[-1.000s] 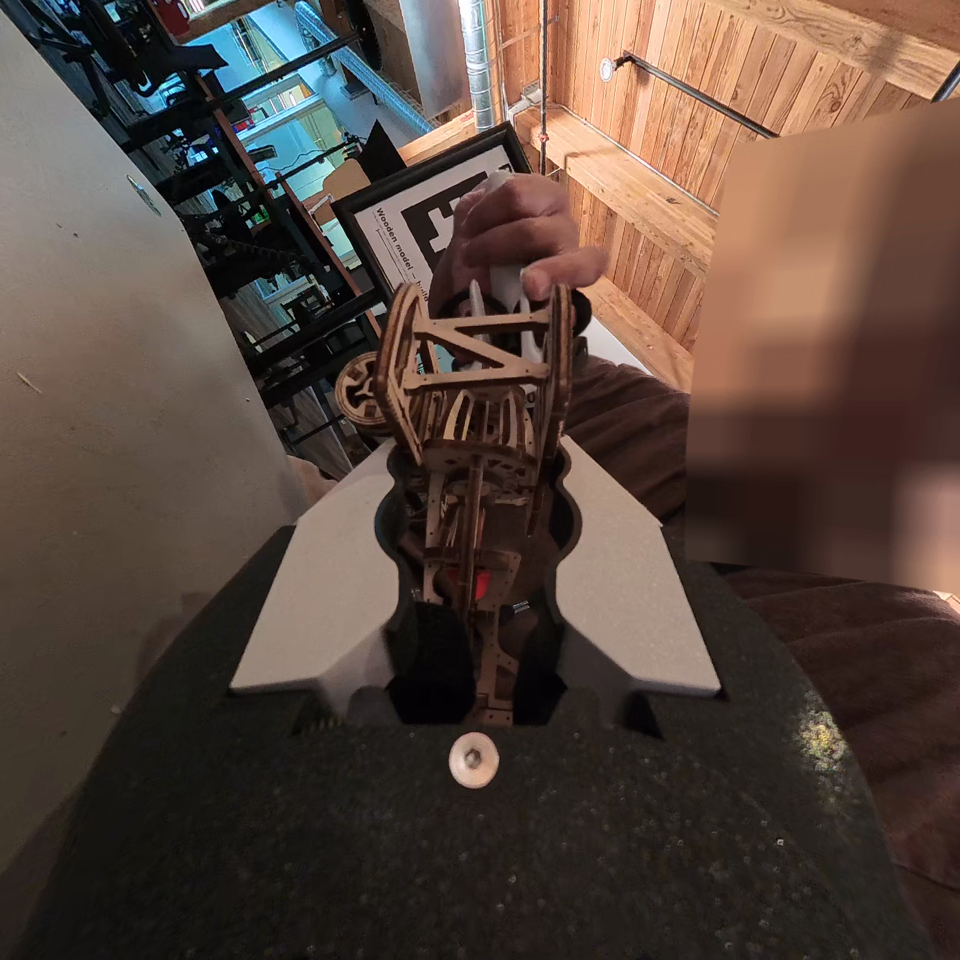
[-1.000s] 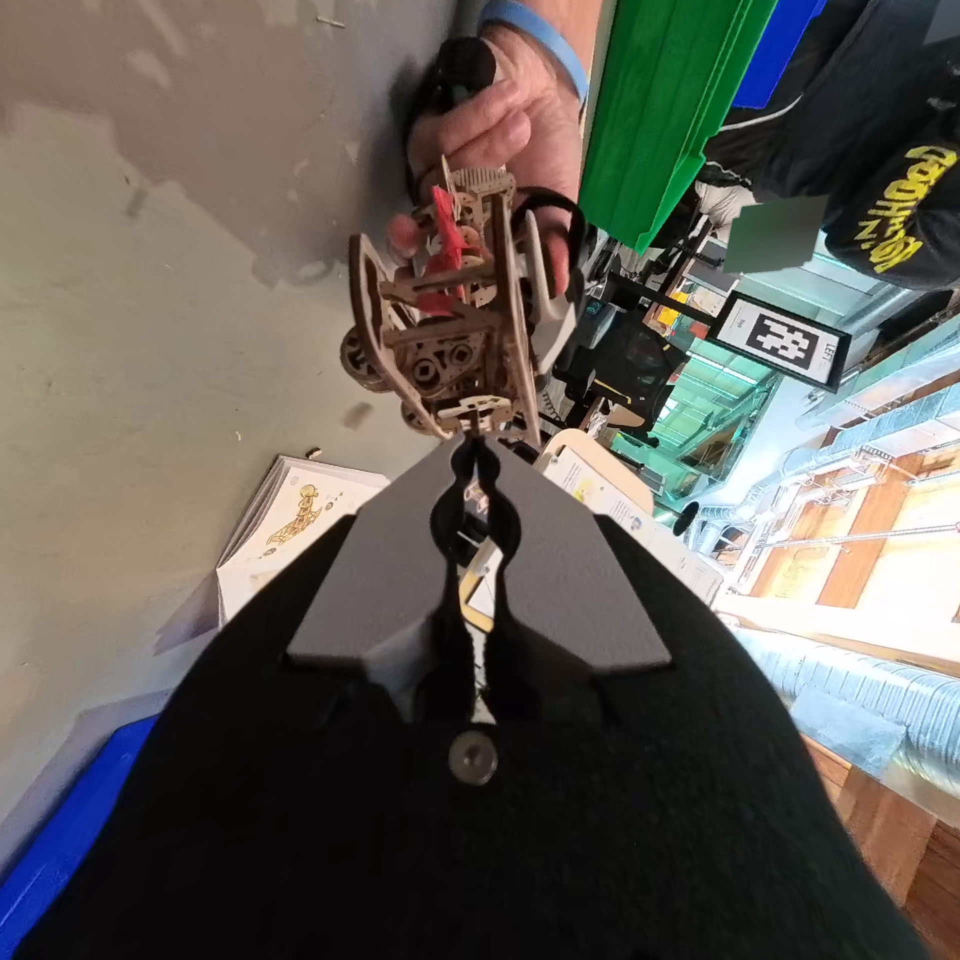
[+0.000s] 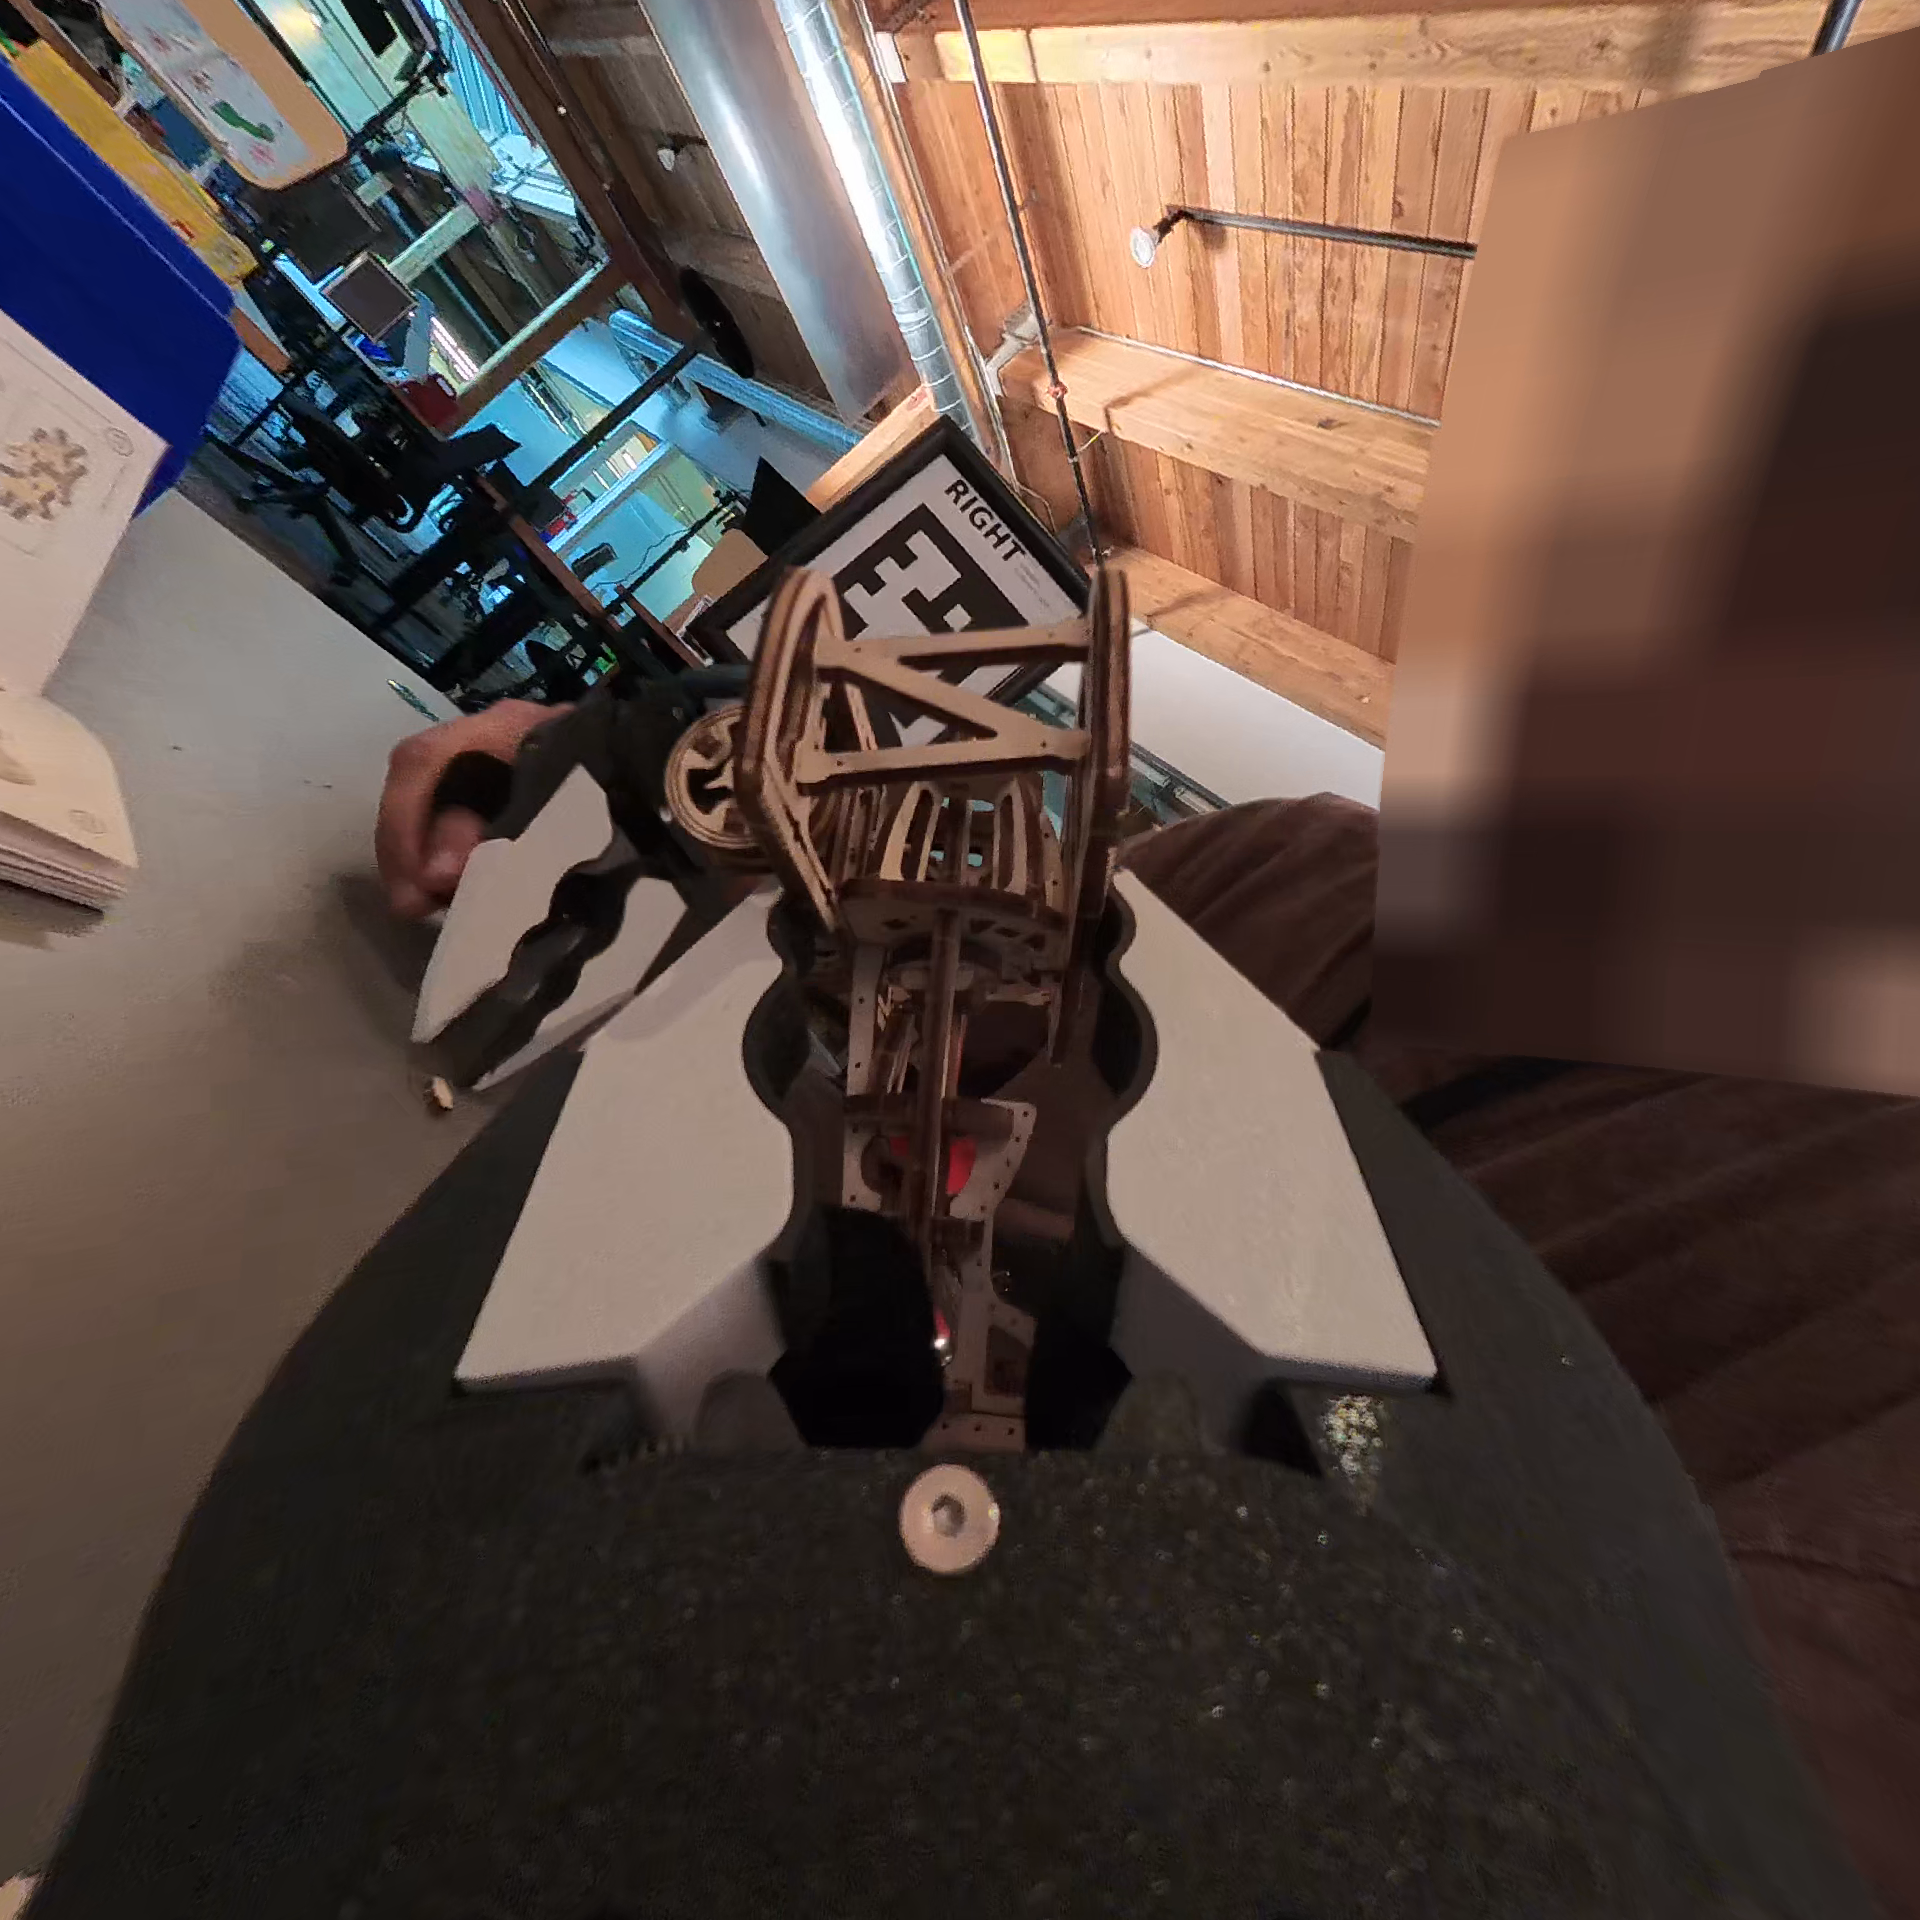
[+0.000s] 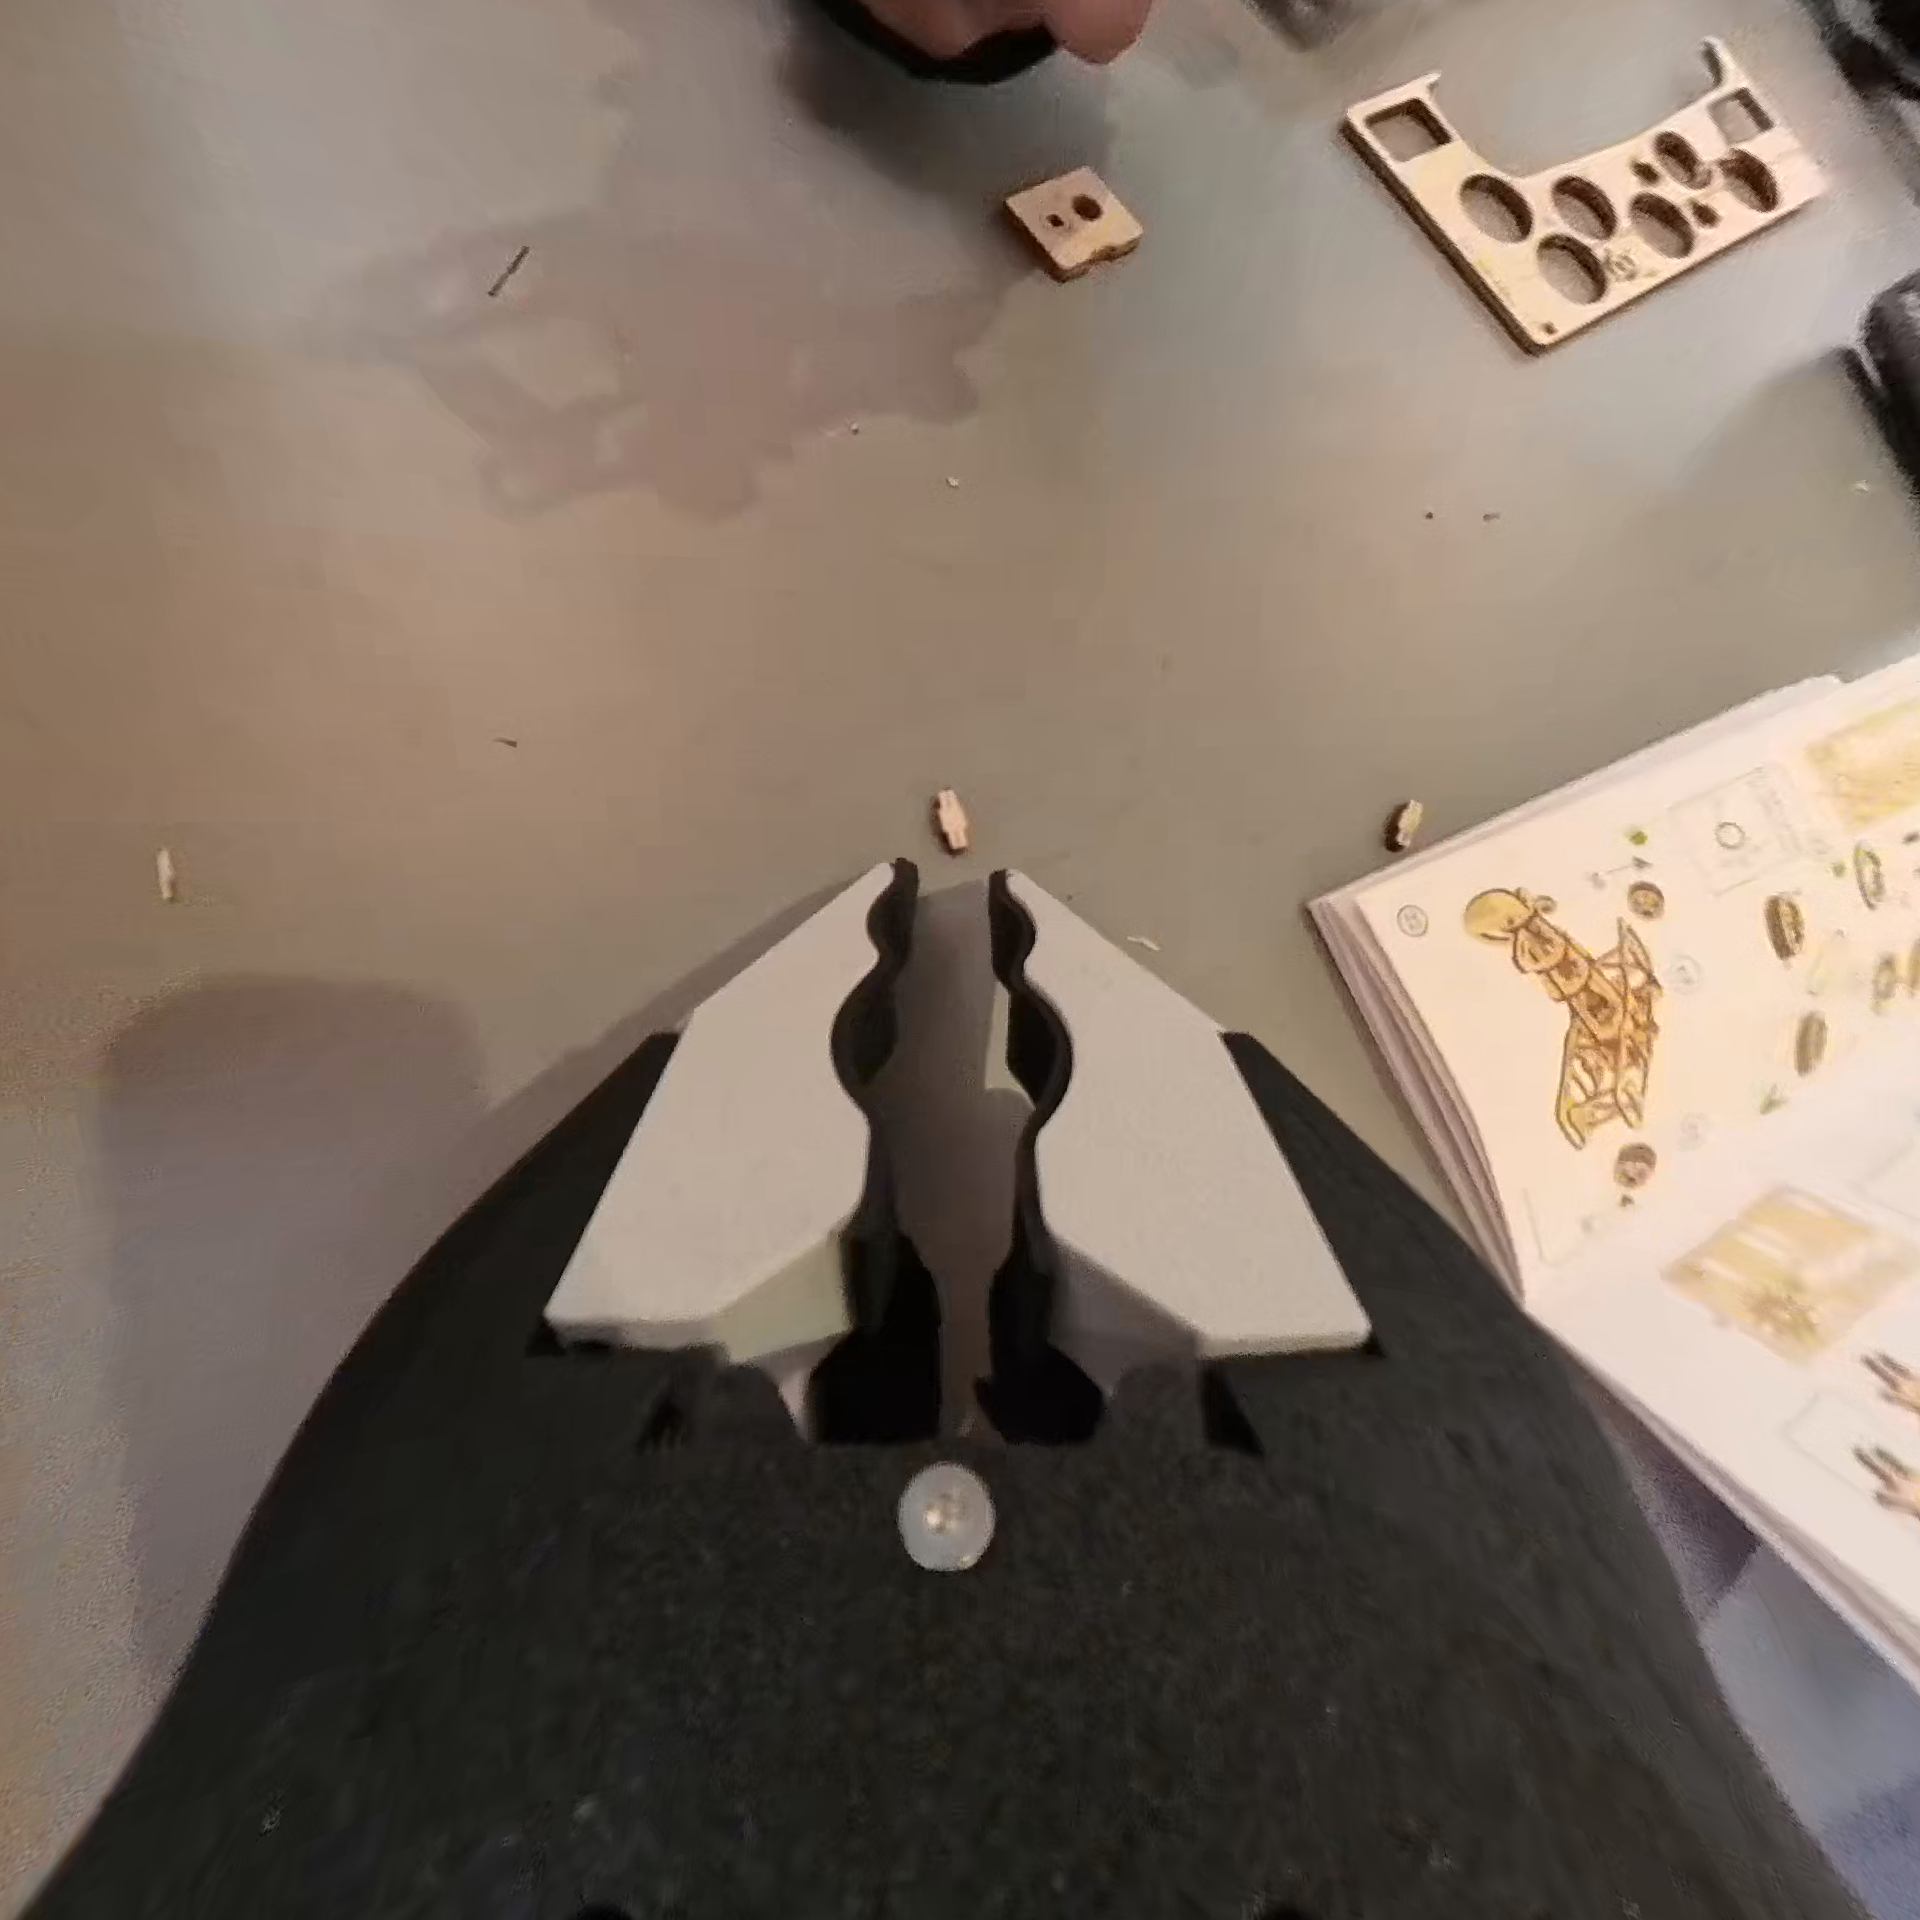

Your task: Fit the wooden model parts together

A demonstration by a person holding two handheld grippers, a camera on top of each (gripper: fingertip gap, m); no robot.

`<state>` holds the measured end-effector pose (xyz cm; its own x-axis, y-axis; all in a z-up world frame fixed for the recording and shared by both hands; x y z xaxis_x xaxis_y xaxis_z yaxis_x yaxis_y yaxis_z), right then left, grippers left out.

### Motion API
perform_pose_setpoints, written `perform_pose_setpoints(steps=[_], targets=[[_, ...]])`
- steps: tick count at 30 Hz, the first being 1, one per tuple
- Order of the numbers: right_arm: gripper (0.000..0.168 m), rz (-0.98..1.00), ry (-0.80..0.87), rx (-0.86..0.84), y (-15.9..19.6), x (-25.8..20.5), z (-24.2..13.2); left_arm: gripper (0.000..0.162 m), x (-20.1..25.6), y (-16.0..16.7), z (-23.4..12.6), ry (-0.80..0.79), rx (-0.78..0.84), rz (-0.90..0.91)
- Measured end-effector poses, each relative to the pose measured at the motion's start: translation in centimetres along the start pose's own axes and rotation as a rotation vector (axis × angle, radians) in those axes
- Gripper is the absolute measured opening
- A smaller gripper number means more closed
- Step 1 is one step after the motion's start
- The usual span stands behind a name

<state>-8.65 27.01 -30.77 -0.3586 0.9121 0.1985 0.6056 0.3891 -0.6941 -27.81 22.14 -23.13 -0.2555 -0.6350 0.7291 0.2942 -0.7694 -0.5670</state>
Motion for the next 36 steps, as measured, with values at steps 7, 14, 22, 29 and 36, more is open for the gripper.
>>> perform_pose_setpoints(steps=[7,14,22,29,36], targets=[[0.005,-0.011,-0.156,0.044,-0.2,0.9,0.8,0.050,-0.4,0.0,-0.2,0.001,0.005,-0.016],[0.003,-0.028,-0.154,0.051,-0.4,0.7,1.1,0.050,-0.7,0.2,0.1,-0.023,-0.018,-0.010],[0.006,-0.015,-0.157,0.052,-0.7,0.8,1.3,0.050,-0.7,0.2,0.1,-0.022,-0.012,-0.011],[0.002,-0.068,-0.082,0.030,-1.4,0.9,0.7,0.050,-1.1,0.2,0.3,-0.106,-0.024,0.043],[0.002,0.130,-0.200,0.070,-9.0,3.2,-8.9,0.050,-1.4,1.0,2.4,-0.369,-0.101,0.495]])
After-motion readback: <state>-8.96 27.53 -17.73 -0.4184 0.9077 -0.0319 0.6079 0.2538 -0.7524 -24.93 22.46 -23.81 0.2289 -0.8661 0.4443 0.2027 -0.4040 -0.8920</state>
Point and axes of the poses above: each gripper's, where its closed fingertips meet, z out along the fingers, y out of its underside, x = y × z across the jaws, the point moved 6 cm from there along -z, back along the fingers, and after that the axes turned 2 degrees about -x, right-handed, at the moved point
